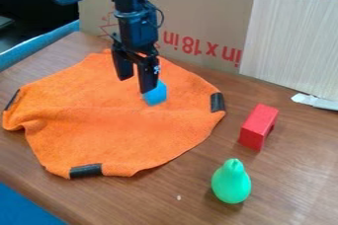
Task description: Put the blue figure on the top edge of the cloth
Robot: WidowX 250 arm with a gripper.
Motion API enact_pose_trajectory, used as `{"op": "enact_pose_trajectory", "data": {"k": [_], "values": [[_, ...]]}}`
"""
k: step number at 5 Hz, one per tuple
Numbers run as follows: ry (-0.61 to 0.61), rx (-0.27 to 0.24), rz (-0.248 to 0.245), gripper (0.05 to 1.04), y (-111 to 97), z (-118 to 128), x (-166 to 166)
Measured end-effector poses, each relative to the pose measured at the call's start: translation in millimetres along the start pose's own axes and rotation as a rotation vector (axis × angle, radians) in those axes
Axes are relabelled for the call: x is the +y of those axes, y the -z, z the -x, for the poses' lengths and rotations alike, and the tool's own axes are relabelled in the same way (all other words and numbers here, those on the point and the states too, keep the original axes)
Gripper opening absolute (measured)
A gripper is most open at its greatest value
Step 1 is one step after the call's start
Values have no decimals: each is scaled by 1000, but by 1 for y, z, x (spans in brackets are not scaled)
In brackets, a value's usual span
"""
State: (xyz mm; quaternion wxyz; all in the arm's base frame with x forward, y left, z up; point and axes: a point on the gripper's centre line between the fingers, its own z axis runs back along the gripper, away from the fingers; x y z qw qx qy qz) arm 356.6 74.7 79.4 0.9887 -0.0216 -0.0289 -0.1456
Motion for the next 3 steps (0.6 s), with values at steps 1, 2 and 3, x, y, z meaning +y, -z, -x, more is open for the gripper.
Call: {"op": "enact_pose_trajectory", "data": {"k": [1, 2, 3], "values": [[35, -2, -45, 1000, 13, 2, -1], [48, -18, -75, 999, 25, 4, -2], [41, -42, -80, 999, 27, 1, -3]]}}
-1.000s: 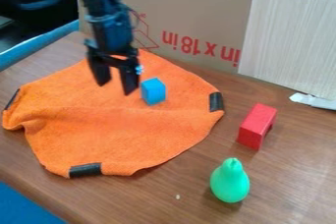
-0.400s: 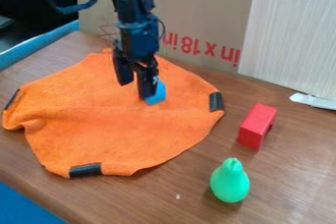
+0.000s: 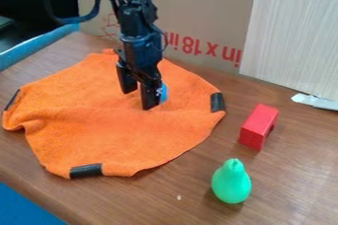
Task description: Put the blue figure on the top edge of the cloth
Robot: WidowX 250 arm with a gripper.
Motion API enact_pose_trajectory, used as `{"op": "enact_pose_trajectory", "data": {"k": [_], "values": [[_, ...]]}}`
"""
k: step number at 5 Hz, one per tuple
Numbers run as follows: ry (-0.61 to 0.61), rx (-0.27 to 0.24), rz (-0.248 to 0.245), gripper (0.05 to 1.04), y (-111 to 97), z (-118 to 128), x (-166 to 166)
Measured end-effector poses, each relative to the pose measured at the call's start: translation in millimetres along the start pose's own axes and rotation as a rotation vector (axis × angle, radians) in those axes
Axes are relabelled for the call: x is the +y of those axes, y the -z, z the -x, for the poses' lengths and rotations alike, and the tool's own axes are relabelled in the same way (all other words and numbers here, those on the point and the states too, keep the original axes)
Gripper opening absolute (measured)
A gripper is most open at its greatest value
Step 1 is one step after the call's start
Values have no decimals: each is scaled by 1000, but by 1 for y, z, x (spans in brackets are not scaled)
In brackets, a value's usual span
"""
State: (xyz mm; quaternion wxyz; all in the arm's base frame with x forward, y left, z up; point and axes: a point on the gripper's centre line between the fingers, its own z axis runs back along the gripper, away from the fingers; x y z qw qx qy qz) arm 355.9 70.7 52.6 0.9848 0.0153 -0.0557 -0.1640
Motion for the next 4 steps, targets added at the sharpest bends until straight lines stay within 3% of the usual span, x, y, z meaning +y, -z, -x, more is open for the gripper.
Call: {"op": "enact_pose_trajectory", "data": {"k": [2, 3, 4], "values": [[-22, -38, 13, 977, -5, -14, -9], [-51, -83, 27, 712, -4, -21, -12], [-57, -110, 43, 509, -9, -21, -15]]}}
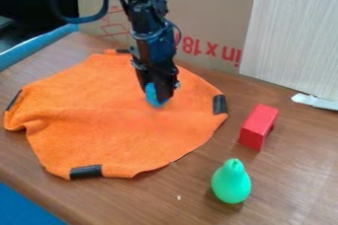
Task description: Put the blue figure on the top edge of the cloth
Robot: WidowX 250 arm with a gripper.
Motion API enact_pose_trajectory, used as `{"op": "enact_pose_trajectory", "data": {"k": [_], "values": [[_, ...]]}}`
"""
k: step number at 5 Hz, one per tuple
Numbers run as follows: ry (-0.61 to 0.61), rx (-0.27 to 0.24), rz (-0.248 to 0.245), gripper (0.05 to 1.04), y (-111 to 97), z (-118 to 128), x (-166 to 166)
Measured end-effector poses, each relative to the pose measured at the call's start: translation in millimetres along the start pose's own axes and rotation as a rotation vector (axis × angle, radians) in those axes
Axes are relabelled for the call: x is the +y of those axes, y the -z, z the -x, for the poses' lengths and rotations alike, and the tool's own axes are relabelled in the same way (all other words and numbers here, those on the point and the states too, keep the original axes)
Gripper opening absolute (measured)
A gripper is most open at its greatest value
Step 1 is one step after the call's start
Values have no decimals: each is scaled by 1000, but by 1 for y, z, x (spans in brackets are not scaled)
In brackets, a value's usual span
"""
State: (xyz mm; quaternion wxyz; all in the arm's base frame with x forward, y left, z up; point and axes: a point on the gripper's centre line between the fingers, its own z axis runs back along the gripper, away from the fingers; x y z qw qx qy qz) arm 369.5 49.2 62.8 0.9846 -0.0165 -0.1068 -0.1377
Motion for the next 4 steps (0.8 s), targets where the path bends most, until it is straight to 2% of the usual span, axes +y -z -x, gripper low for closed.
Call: {"op": "enact_pose_trajectory", "data": {"k": [1, 2, 3, 4], "values": [[3, 2, 5, 509, -4, 8, -4], [13, -65, 10, 509, -32, 9, -13], [83, -110, 24, 509, -56, 16, -44], [134, -110, 51, 509, -67, 37, -77]]}}
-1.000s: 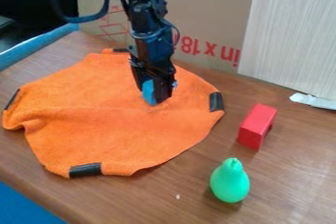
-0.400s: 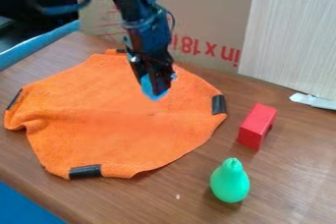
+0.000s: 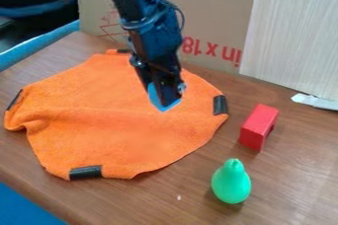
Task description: Put the blue figure on the top edge of the cloth
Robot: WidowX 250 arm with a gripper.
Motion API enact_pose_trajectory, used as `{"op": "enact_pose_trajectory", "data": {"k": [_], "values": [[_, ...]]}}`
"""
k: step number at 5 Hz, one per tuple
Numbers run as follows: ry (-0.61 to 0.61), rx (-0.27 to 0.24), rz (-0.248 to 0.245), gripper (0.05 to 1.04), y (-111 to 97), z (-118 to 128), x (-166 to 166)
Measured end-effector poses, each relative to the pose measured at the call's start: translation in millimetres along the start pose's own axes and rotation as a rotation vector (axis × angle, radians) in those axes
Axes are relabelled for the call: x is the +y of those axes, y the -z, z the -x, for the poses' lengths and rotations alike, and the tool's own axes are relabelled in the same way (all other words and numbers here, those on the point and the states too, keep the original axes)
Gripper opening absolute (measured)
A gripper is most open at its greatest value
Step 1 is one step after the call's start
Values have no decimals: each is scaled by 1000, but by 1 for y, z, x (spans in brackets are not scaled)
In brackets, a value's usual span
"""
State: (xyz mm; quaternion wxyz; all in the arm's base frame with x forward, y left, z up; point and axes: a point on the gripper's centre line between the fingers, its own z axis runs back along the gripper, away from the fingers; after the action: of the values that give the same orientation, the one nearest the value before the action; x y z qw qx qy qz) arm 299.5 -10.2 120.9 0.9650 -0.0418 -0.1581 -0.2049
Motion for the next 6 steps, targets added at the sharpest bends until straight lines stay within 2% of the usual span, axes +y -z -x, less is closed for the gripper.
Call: {"op": "enact_pose_trajectory", "data": {"k": [1, 2, 4, 5, 6], "values": [[53, 25, 42, 509, -4, 23, -37], [65, 56, 76, 509, 4, 42, -60], [82, 116, 52, 509, 32, 62, -72], [70, 141, 48, 583, 43, 73, -72], [22, 161, 55, 883, 42, 74, -73]]}}
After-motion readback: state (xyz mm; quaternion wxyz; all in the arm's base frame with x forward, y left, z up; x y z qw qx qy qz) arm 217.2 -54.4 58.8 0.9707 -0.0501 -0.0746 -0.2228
